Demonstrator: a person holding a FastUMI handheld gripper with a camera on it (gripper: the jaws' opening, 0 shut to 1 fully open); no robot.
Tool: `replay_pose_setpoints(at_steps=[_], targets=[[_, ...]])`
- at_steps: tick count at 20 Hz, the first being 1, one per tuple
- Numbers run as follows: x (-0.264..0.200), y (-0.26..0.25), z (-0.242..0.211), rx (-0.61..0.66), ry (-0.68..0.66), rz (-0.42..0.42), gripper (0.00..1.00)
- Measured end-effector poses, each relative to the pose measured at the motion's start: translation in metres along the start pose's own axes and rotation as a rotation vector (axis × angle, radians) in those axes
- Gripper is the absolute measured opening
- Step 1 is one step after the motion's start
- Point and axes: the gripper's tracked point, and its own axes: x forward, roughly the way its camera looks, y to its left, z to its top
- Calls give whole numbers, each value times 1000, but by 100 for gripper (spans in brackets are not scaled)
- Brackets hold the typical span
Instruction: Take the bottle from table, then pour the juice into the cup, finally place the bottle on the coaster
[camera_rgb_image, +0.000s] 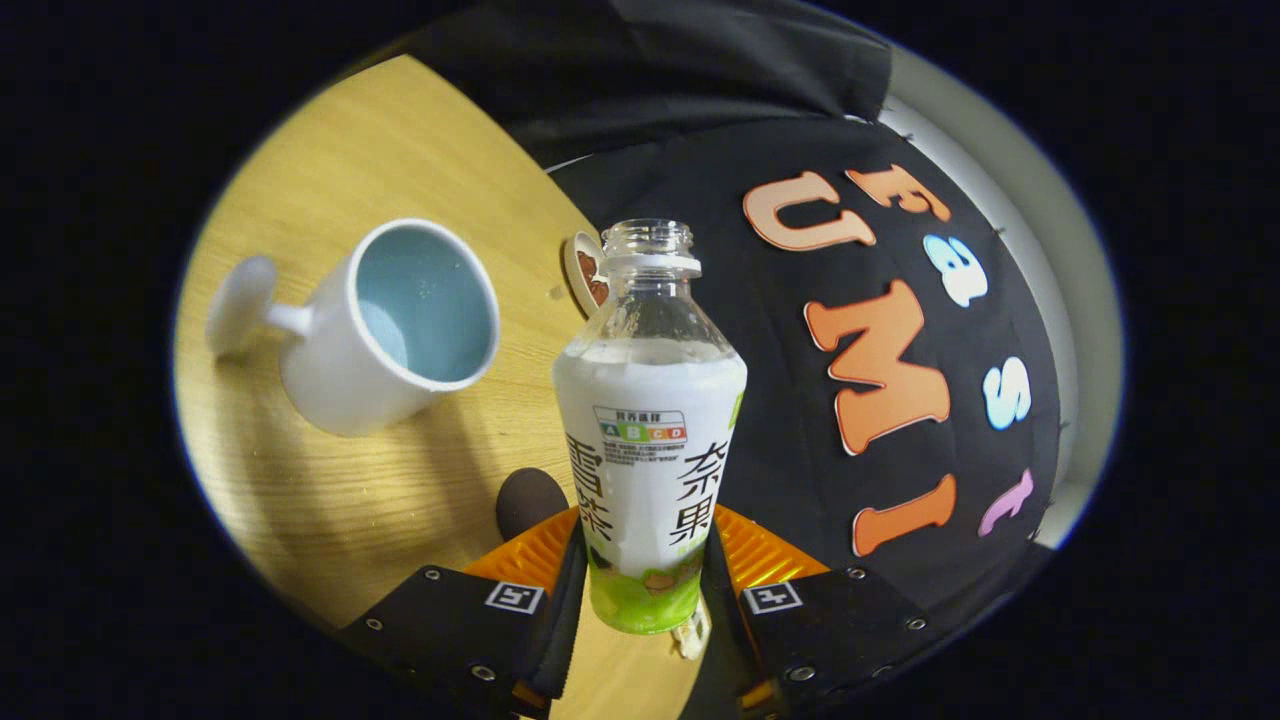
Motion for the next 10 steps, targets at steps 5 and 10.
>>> replay_pose_setpoints(at_steps=[5, 10], targets=[[-2, 11, 4, 337, 9, 16, 58], [9, 5, 23, 589, -41, -15, 58]])
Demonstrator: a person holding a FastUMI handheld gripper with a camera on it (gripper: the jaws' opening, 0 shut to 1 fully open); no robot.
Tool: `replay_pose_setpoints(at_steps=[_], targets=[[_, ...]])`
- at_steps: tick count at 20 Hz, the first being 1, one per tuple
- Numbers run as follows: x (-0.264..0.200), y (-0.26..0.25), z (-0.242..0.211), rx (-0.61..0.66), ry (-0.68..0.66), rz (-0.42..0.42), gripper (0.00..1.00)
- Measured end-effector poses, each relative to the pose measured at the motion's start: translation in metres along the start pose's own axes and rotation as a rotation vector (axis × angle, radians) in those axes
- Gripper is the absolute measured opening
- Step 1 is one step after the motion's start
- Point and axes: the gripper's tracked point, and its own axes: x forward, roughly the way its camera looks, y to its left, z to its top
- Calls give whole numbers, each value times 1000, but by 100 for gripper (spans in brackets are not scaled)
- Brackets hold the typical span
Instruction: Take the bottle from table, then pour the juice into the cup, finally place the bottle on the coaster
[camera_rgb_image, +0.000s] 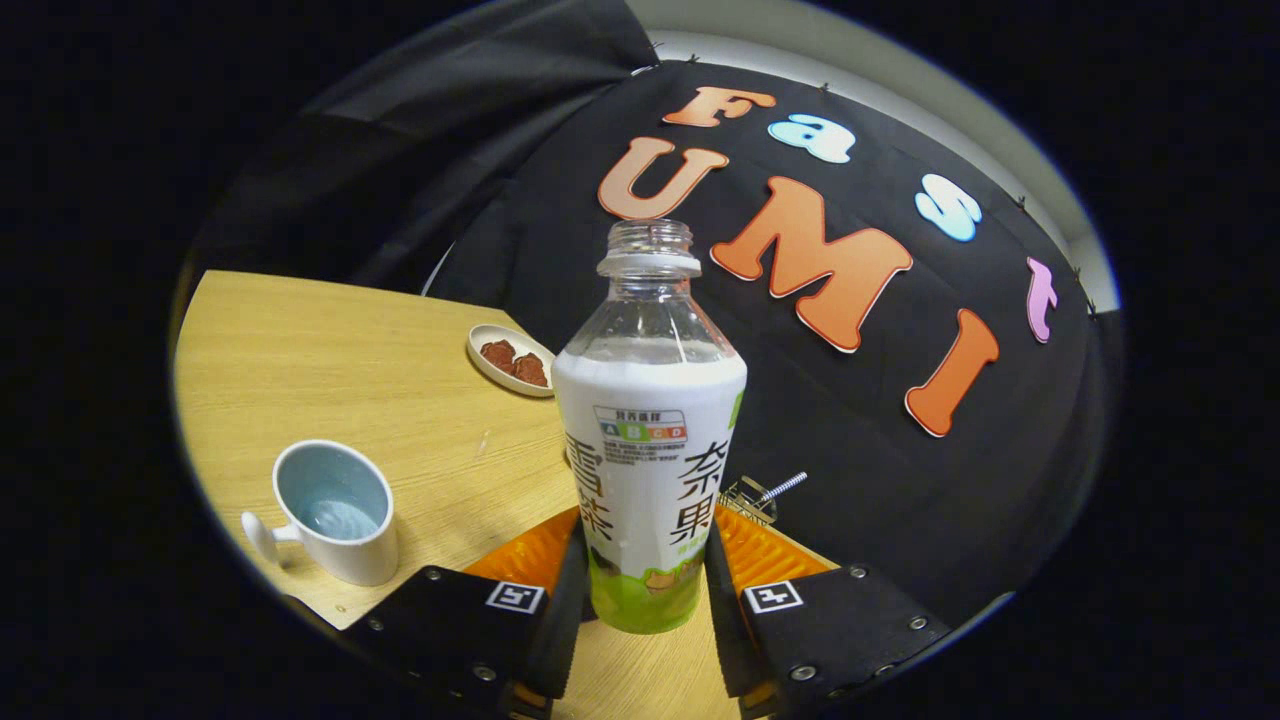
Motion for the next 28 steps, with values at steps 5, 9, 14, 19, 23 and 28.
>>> replay_pose_setpoints(at_steps=[5, 9, 14, 19, 23, 28], targets=[[1, 5, 5, 293, -14, 30, 58], [5, 12, 0, 444, 14, 31, 58], [15, 25, -17, 524, 57, 53, 58], [23, 35, -36, 535, 98, 54, 58], [26, 41, -41, 547, 109, 59, 58], [29, 44, -45, 536, 112, 62, 58]])
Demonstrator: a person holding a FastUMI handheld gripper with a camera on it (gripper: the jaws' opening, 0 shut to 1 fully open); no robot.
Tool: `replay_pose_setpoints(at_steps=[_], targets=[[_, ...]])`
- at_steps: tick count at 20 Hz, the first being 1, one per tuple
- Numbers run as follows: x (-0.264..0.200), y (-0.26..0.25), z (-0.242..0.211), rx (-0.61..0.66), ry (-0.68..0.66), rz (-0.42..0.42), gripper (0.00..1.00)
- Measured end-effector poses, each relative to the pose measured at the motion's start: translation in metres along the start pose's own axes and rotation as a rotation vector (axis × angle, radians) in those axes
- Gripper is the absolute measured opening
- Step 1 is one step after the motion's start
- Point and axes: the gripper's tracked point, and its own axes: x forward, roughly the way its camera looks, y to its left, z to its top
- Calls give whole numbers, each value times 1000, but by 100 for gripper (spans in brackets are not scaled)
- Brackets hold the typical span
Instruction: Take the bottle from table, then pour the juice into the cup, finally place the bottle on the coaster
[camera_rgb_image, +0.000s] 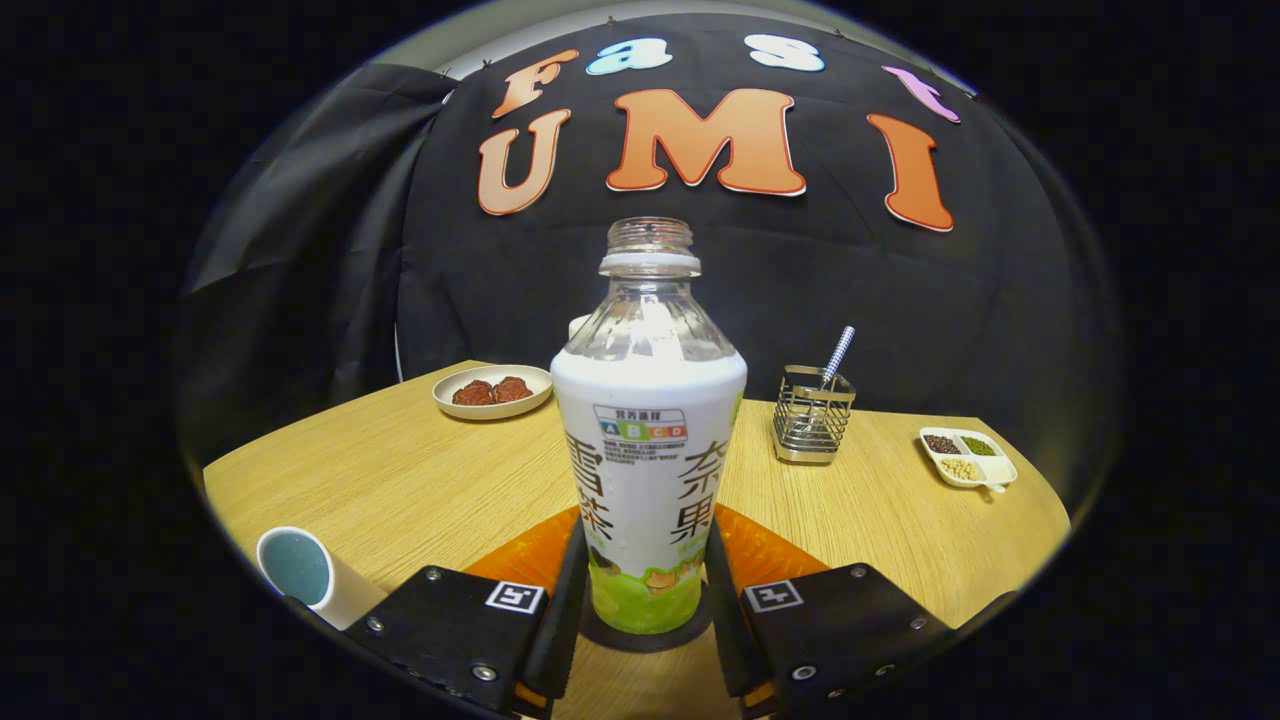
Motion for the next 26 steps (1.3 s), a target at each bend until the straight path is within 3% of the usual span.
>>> replay_pose_setpoints(at_steps=[7, 13, 22, 26], targets=[[3, -1, -2, 38, 10, -18, 58], [-9, 15, 1, 71, 26, 64, 70], [-65, -1, 57, 45, -125, 75, 92], [-110, -21, 101, 47, -262, 40, 94]])
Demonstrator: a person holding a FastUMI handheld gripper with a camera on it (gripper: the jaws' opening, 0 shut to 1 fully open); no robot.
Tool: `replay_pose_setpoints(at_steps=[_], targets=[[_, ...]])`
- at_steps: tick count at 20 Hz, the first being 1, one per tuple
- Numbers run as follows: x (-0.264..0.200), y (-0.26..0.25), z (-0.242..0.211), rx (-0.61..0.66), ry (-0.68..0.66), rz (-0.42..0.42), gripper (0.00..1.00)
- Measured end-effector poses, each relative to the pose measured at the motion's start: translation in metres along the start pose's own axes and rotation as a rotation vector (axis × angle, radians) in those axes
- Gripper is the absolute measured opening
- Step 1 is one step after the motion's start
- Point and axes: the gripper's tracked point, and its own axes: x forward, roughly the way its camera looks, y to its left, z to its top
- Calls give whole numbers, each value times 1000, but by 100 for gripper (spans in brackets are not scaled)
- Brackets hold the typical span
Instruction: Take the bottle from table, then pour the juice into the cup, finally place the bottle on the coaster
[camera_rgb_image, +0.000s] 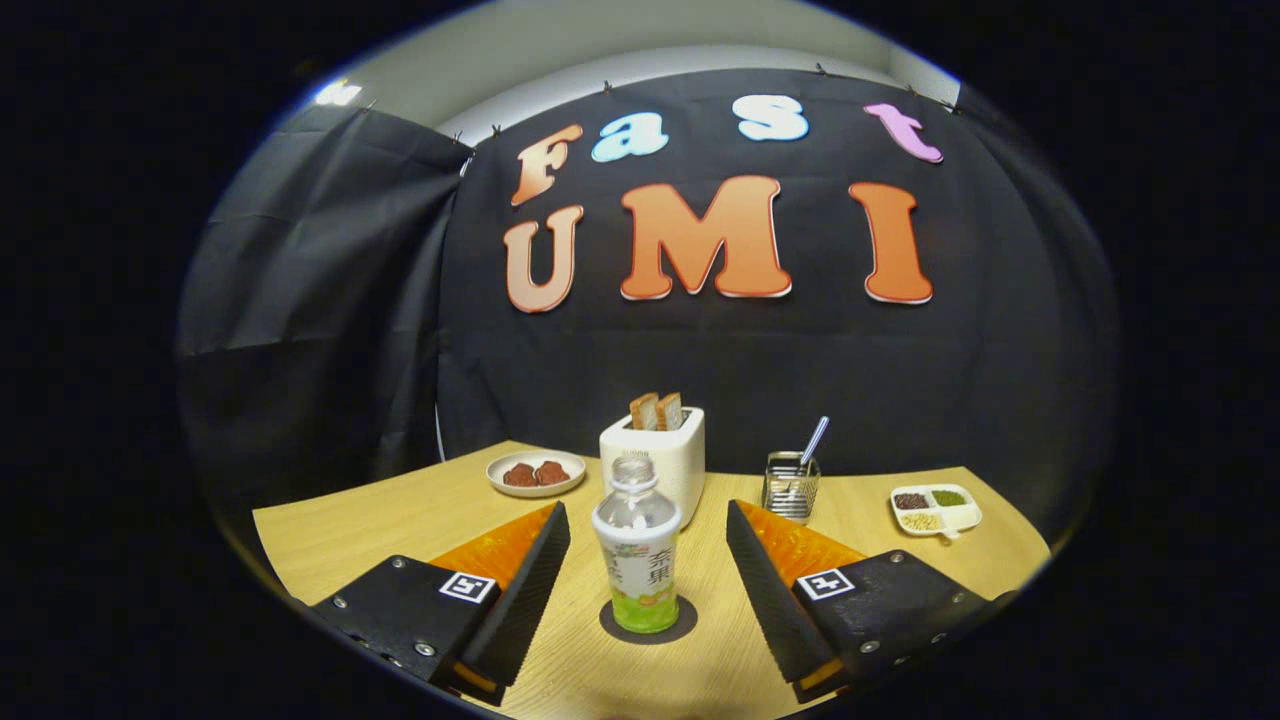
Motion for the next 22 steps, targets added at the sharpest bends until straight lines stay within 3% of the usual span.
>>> replay_pose_setpoints(at_steps=[5, 9, 13, 17, 22], targets=[[-48, -21, 62, -29, -128, -78, 94], [-89, -45, 101, -77, -176, -187, 94], [-124, -71, 104, -19, -134, -287, 94], [-154, -93, 118, -32, -179, -365, 94], [-182, -85, 124, -35, -215, -394, 94]])
